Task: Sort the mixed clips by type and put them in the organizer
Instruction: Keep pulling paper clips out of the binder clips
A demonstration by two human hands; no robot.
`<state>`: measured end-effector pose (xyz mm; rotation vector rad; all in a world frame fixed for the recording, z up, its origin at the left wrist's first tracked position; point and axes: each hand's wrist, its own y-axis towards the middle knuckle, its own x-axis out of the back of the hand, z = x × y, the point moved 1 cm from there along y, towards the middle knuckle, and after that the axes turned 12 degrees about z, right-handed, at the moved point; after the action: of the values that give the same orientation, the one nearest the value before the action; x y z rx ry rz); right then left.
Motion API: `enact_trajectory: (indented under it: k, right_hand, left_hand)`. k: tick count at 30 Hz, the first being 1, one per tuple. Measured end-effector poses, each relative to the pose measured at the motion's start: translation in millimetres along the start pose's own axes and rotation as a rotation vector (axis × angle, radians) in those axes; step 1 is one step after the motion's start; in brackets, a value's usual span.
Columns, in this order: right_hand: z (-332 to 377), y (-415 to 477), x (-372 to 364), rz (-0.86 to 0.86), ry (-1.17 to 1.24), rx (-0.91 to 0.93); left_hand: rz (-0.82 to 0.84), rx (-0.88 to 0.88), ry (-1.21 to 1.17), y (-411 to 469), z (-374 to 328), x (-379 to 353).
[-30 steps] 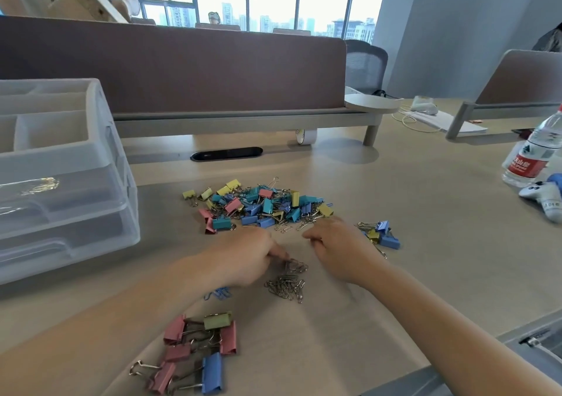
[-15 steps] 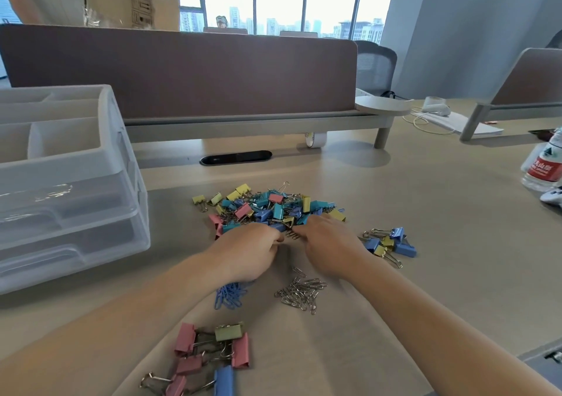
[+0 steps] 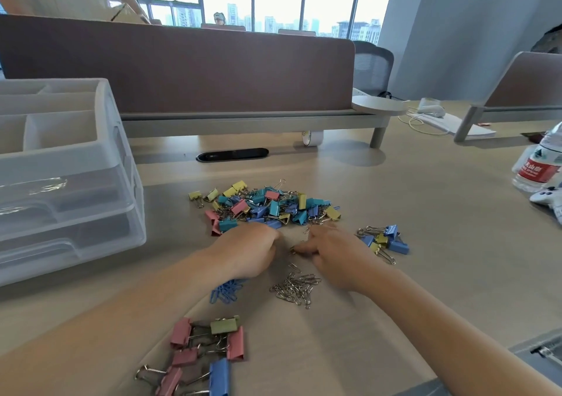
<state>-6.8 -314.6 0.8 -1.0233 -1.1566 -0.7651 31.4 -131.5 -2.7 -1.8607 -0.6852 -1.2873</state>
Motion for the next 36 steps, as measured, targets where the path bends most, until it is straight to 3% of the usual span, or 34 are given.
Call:
enact_trajectory:
  k: [3,6,10,18,23,31,36]
  right_hand:
    - [-1,-10,1,0.015,0.103,0.032]
    - [-13,-10,-1,-0.082,0.214,-0.039]
    - [-31,-4,0,-0.154,0.078,-0.211]
    - [-33,10,5,-0.169,-0.009,-0.283]
    - [-39,14,5,-0.138,0.003,-0.262]
    - [-42,5,-1,-0.125,0.071,-0.177]
    - [-30,-2,-5,-0.133,-0.007,-0.111]
  left_hand:
    - [-0.013,-0.044,-0.005,-1,-7,-3]
    - [-0.003,-0.07,-0.009,-1,-11,-3]
    - [0.027,-0.036,-0.027,-1,-13,-2]
    - [0.005,-0.004,0.036,18,-24,4]
    - [0.036,0.013,0.136,28,-29,5]
    - [0.066,-0.003,0.118,17,-26,9]
    - [0.138,-0.024,0.065,3,-25,7]
